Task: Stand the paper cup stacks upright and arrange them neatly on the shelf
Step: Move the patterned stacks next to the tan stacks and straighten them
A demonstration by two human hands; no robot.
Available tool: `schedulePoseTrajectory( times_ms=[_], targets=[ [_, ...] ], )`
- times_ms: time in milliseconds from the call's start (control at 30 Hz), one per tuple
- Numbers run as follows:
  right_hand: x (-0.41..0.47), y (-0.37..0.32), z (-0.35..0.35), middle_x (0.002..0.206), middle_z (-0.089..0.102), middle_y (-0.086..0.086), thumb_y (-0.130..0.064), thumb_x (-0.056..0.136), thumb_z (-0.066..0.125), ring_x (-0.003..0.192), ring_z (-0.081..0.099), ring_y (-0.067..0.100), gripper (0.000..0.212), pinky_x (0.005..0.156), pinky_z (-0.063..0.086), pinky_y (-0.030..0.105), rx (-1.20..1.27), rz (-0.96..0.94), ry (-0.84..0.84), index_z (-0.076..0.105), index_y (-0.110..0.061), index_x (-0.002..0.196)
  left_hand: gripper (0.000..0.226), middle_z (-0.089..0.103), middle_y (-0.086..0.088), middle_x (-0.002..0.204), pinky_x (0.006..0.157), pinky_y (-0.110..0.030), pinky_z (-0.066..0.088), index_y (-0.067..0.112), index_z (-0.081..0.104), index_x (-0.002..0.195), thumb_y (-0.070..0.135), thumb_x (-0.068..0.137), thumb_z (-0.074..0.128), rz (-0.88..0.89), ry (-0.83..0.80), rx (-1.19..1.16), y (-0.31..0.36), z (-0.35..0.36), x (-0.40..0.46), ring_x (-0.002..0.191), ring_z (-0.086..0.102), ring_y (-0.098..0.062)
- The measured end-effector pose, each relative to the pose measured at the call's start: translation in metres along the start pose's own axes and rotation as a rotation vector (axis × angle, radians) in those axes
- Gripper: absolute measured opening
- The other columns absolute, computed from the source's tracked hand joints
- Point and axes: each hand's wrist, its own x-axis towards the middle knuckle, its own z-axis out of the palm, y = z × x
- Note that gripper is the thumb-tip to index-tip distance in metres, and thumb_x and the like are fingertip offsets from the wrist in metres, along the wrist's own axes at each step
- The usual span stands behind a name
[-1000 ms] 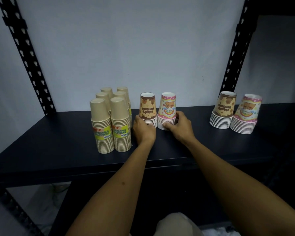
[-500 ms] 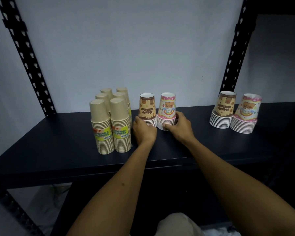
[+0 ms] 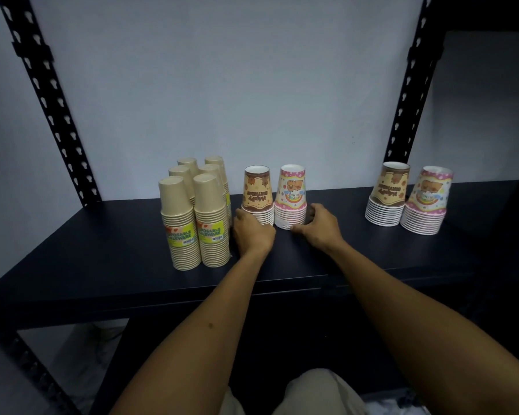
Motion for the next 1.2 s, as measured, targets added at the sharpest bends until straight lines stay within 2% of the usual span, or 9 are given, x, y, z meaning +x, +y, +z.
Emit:
schedulePoseTrajectory(
  times_ms=[100, 267, 433, 533, 700, 833, 933, 1067, 1200],
  targets=[
    [-0.014, 0.002, -0.005, 0.133, 0.054, 0.015, -0.017, 0.082, 0.072, 0.12, 0.053, 0.029, 0.063, 0.094, 0.046, 0.034, -0.113, -0.033, 0.049, 0.044, -0.002, 0.136, 0.063, 0.051, -0.02, 0.132, 0.099, -0.041, 0.046, -0.003, 0.041, 0.131, 0.008, 0.075, 0.068, -0.009, -0.005, 0.031, 0.0, -0.004, -0.011, 0.122, 0.05, -0.036],
    [-0.034, 0.005, -0.012, 0.098, 0.069, 0.011, -0.025, 0.087, 0.062, 0.088, 0.063, 0.024, 0.025, 0.083, 0.054, 0.043, -0.334, -0.063, 0.017, 0.066, -0.004, 0.099, 0.032, 0.057, -0.016, 0.115, 0.083, -0.041, 0.052, 0.001, 0.058, 0.107, 0.016, 0.079, 0.058, 0.067, -0.024, 0.242, 0.0, -0.011, -0.039, 0.105, 0.057, -0.034],
    [-0.057, 0.01, -0.032, 0.106, 0.069, 0.007, -0.04, 0.093, 0.051, 0.096, 0.062, 0.024, 0.033, 0.092, 0.048, 0.047, -0.521, -0.136, -0.067, 0.065, -0.013, 0.107, 0.026, 0.067, -0.01, 0.108, 0.082, -0.037, 0.05, 0.009, 0.067, 0.103, 0.026, 0.088, 0.053, 0.354, -0.169, 0.482, -0.001, -0.009, -0.056, 0.104, 0.06, -0.03],
    [-0.069, 0.022, -0.055, 0.113, 0.068, 0.005, -0.045, 0.094, 0.049, 0.102, 0.061, 0.024, 0.037, 0.091, 0.049, 0.045, -0.571, -0.162, -0.057, 0.065, -0.016, 0.112, 0.031, 0.068, -0.01, 0.099, 0.073, -0.035, 0.045, 0.01, 0.065, 0.091, 0.039, 0.091, 0.053, 0.534, -0.313, 0.511, 0.006, 0.003, -0.063, 0.095, 0.061, -0.03],
    [-0.08, 0.051, -0.106, 0.112, 0.067, 0.005, -0.047, 0.092, 0.049, 0.103, 0.061, 0.026, 0.037, 0.087, 0.05, 0.044, -0.625, -0.08, 0.017, 0.066, -0.019, 0.108, 0.035, 0.066, -0.009, 0.107, 0.075, -0.036, 0.047, 0.012, 0.064, 0.102, 0.043, 0.093, 0.05, 0.69, -0.448, 0.527, 0.03, 0.034, -0.072, 0.098, 0.06, -0.03],
    [-0.08, 0.079, -0.145, 0.095, 0.068, 0.005, -0.052, 0.088, 0.051, 0.088, 0.062, 0.026, 0.038, 0.075, 0.053, 0.041, -0.613, 0.036, 0.074, 0.066, -0.018, 0.091, 0.035, 0.066, -0.009, 0.106, 0.075, -0.036, 0.046, 0.01, 0.063, 0.1, 0.04, 0.094, 0.048, 0.753, -0.478, 0.514, 0.049, 0.062, -0.076, 0.096, 0.06, -0.029],
    [-0.076, 0.097, -0.168, 0.086, 0.063, 0.008, -0.05, 0.088, 0.055, 0.083, 0.061, 0.029, 0.039, 0.063, 0.046, 0.034, -0.601, 0.117, 0.15, 0.059, -0.012, 0.081, 0.035, 0.065, -0.01, 0.105, 0.071, -0.035, 0.043, 0.009, 0.062, 0.099, 0.041, 0.094, 0.049, 0.754, -0.477, 0.503, 0.06, 0.083, -0.072, 0.095, 0.06, -0.029],
    [-0.062, 0.111, -0.186, 0.096, 0.061, 0.011, -0.046, 0.086, 0.062, 0.089, 0.058, 0.03, 0.041, 0.068, 0.048, 0.038, -0.545, 0.198, 0.224, 0.054, -0.007, 0.094, 0.036, 0.064, -0.008, 0.106, 0.077, -0.039, 0.049, 0.009, 0.06, 0.101, 0.043, 0.092, 0.051, 0.719, -0.504, 0.46, 0.072, 0.107, -0.061, 0.094, 0.059, -0.026],
    [-0.039, 0.117, -0.189, 0.114, 0.061, 0.015, -0.037, 0.082, 0.07, 0.101, 0.059, 0.033, 0.049, 0.079, 0.053, 0.043, -0.434, 0.264, 0.254, 0.05, -0.005, 0.113, 0.054, 0.058, -0.013, 0.128, 0.098, -0.045, 0.044, 0.005, 0.048, 0.129, 0.043, 0.091, 0.055, 0.659, -0.517, 0.344, 0.085, 0.13, -0.054, 0.117, 0.054, -0.031]
  ],
)
